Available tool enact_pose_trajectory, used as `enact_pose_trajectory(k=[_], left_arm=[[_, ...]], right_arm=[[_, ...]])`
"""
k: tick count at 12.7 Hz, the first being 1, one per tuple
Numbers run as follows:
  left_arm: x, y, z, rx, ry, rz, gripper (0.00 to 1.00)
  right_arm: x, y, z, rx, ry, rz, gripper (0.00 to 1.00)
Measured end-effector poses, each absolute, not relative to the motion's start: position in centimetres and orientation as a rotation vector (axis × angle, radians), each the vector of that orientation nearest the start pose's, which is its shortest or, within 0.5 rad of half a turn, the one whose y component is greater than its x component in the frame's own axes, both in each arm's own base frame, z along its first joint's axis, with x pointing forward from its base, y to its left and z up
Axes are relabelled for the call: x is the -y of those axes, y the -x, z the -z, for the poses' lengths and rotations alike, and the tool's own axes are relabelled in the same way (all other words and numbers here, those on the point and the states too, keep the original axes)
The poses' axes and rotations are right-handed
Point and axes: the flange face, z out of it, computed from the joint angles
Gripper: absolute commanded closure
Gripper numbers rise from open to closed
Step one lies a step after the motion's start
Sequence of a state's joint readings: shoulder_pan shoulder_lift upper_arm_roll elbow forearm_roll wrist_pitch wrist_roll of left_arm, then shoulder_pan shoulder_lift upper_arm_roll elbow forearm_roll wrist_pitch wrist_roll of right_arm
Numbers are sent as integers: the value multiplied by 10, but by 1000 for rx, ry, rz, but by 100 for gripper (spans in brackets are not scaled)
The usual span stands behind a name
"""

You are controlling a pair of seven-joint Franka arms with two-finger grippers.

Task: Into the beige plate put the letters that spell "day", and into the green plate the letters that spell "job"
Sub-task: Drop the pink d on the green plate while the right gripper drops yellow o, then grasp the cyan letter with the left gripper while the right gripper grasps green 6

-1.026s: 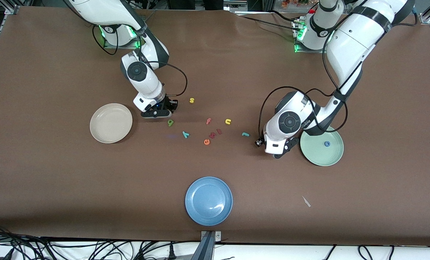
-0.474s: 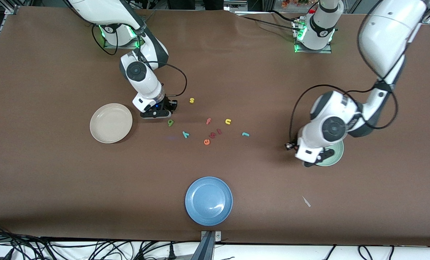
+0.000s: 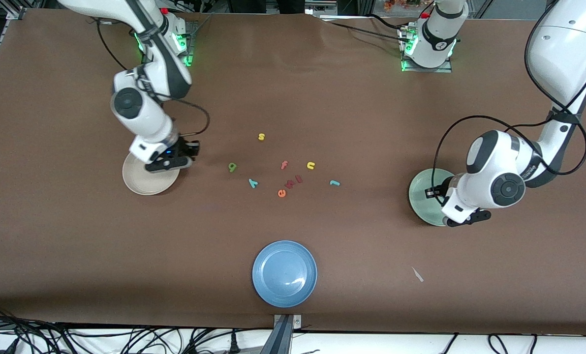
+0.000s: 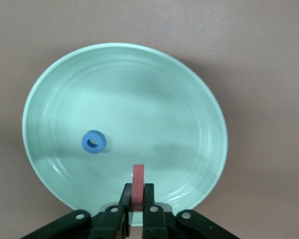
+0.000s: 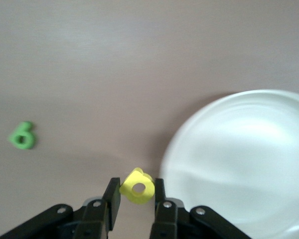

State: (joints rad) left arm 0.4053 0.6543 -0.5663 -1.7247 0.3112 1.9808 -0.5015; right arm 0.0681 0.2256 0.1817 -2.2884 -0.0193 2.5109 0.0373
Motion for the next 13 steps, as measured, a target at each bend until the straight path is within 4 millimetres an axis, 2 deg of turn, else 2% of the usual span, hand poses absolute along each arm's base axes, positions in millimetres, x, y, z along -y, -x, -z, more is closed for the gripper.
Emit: enact_pose_trajectory(k=[1, 3, 4, 6, 8, 9, 11, 13], left_arm=[[53, -632, -231, 332, 3076, -454, 0], [57, -631, -232, 317, 3079, -458, 0], [60, -631, -233, 313, 3082, -456, 0], [76, -632, -242, 345, 3090, -439, 0], [122, -628, -259, 469, 3092, -419, 0], [150, -622, -267, 536, 3086, -413, 0], [208, -609, -272, 657, 3060, -389, 0], [262, -596, -269, 770, 3072, -334, 0]], right_arm=[[-103, -521, -256, 392, 3091, -11, 69], [-56, -527, -255, 439, 3093, -22, 35], [-45, -528, -254, 434, 3097, -27, 34], [-45, -528, -252, 432, 3097, -34, 33], [-54, -527, -252, 393, 3099, -35, 33], [-68, -527, -254, 365, 3098, -31, 33], [-112, -528, -258, 283, 3088, -13, 33], [-165, -532, -259, 197, 3077, 2, 33]])
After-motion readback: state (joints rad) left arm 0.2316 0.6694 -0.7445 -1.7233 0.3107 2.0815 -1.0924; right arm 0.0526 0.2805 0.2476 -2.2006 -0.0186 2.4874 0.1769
